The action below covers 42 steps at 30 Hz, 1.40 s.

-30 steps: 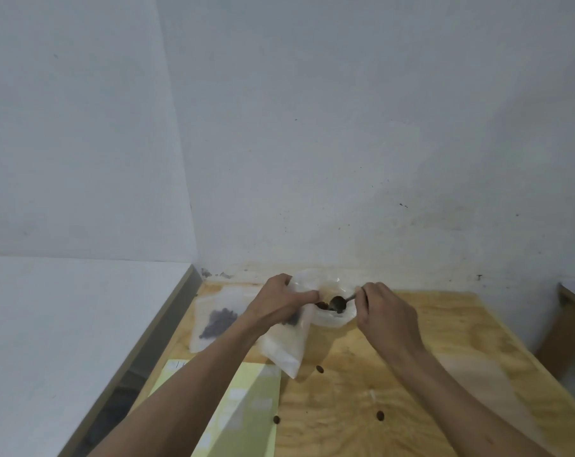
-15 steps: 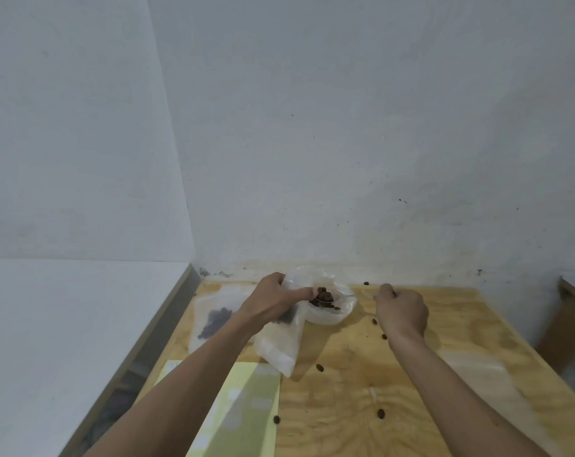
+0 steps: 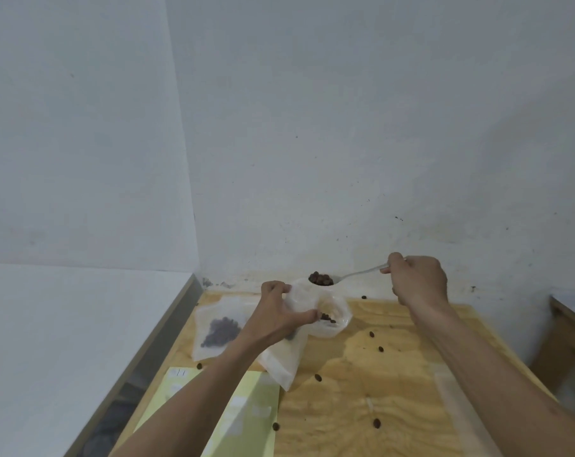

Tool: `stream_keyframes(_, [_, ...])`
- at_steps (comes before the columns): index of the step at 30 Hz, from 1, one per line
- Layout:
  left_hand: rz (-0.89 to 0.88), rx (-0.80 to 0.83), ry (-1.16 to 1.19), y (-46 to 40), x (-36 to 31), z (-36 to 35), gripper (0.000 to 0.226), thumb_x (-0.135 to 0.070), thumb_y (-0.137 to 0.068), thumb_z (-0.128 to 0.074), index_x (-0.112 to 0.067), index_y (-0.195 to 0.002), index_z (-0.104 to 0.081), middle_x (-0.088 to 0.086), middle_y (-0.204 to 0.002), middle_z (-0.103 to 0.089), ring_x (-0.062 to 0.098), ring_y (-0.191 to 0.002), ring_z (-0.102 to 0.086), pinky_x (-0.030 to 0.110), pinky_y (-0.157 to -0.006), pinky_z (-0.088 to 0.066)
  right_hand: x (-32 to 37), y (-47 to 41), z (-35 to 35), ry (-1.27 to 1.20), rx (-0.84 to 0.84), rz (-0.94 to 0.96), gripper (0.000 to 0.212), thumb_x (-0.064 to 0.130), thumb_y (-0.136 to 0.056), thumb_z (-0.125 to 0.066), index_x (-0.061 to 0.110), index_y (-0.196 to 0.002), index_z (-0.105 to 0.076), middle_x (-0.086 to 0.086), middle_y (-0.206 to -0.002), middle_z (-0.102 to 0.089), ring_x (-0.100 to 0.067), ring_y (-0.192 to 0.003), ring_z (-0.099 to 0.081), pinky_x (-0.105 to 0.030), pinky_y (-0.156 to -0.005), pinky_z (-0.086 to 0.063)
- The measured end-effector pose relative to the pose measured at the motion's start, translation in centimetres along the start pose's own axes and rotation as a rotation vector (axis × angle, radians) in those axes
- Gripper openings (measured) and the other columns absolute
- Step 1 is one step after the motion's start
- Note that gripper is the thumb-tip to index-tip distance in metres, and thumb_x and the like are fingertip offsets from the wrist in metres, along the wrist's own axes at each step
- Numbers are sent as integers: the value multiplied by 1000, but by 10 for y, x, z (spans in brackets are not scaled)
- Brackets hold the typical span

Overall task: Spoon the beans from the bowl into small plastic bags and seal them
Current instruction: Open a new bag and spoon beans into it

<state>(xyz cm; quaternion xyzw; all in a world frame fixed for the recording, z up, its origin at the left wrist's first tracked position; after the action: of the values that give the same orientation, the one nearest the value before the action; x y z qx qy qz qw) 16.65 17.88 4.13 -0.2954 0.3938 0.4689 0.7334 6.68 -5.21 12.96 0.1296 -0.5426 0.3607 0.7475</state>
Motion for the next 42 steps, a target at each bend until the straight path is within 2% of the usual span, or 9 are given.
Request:
stream_keyframes(4, [-18, 6, 15, 0, -6, -3, 86, -48, -75, -85, -14, -141, -42, -12, -138, -29, 7, -116, -45, 12, -72, -39, 12, 6, -12, 161, 59, 202, 40, 22, -96, -50, -11, -84, -70, -10, -56, -46, -20, -50, -38, -31, -49, -29])
stream_keyframes(10, [-10, -26, 24, -5, -10, 2, 94, -70, -55, -87, -13, -123, -57, 5, -135, -50, 15, -96, -67, 28, -64, -55, 43, 41, -16, 239, 84, 814, 26, 23, -102, -57, 17, -78, -64, 14, -62, -48, -8, -53, -46, -20, -52, -33])
stream_keyframes(15, [9, -101, 153, -4, -6, 14, 97, -73, -53, -84, -14, -125, -58, 8, -122, -63, 17, -91, -71, 24, -54, -55, 33, 40, -1, 258, -86, 948, 14, 14, -99, -61, 18, -90, -70, 23, -71, -42, -2, -52, -41, -16, -49, -30])
stream_keyframes(21, [40, -194, 214, 3, -3, 19, 83, -59, -72, -82, -12, -132, -48, -5, -112, -60, 7, -89, -62, 18, -58, -45, -44, 54, -39, 671, 75, 1130, 6, 18, -91, -73, 18, -97, -73, 6, -80, -55, -15, -40, -44, -27, -29, -36])
stream_keyframes(28, [-13, -262, 173, 12, -19, 22, 84, -55, -69, -87, -6, -127, -49, 8, -96, -56, 7, -80, -62, 15, -56, -40, -92, 76, -67, 828, 283, 1055, 28, 25, -78, -83, 29, -101, -67, 8, -89, -61, -13, -37, -45, -21, -37, -20])
stream_keyframes(31, [-38, -258, 201, 13, -24, 20, 87, -60, -64, -88, -13, -125, -49, -5, -94, -56, -2, -68, -59, 17, -58, -46, -86, 75, -60, 826, 429, 918, 47, 30, -86, -50, 39, -132, -53, 14, -124, -52, -8, -73, -61, -25, -50, -38])
stream_keyframes(33, [-26, -227, 252, 13, -27, 15, 83, -54, -67, -88, -12, -125, -47, -6, -84, -57, -6, -55, -58, 14, -52, -46, -72, 67, -53, 619, 476, 722, 58, 24, -84, -52, 40, -140, -50, 21, -134, -45, -4, -96, -60, -25, -69, -49])
stream_keyframes(37, [12, -182, 394, 17, -43, 5, 73, -51, -75, -84, -11, -123, -46, -2, -71, -60, 0, -43, -55, 19, -44, -44, -31, 55, -46, -132, 569, 231, 31, 27, -95, -66, 34, -124, -68, 18, -119, -70, 3, -110, -64, -22, -92, -50])
stream_keyframes(42, [111, -89, 563, 19, -56, -2, 64, -70, -97, -36, -8, -89, -53, 1, -55, -62, 15, -43, -52, 26, -48, -36, -18, 57, -57, -160, 463, 241, 14, 32, -91, -74, 19, -91, -81, 4, -82, -78, -15, -79, -73, -33, -76, -60])
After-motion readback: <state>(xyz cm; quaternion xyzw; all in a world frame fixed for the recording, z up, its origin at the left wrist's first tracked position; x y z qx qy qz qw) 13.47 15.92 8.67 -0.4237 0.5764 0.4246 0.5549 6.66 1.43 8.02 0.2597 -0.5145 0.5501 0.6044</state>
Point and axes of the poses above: each hand's wrist, its own y-axis away from the middle knuckle, its own z-axis out of the back of the hand, x = y × z, the point moved 4 cm from there along -y, towards the middle knuckle
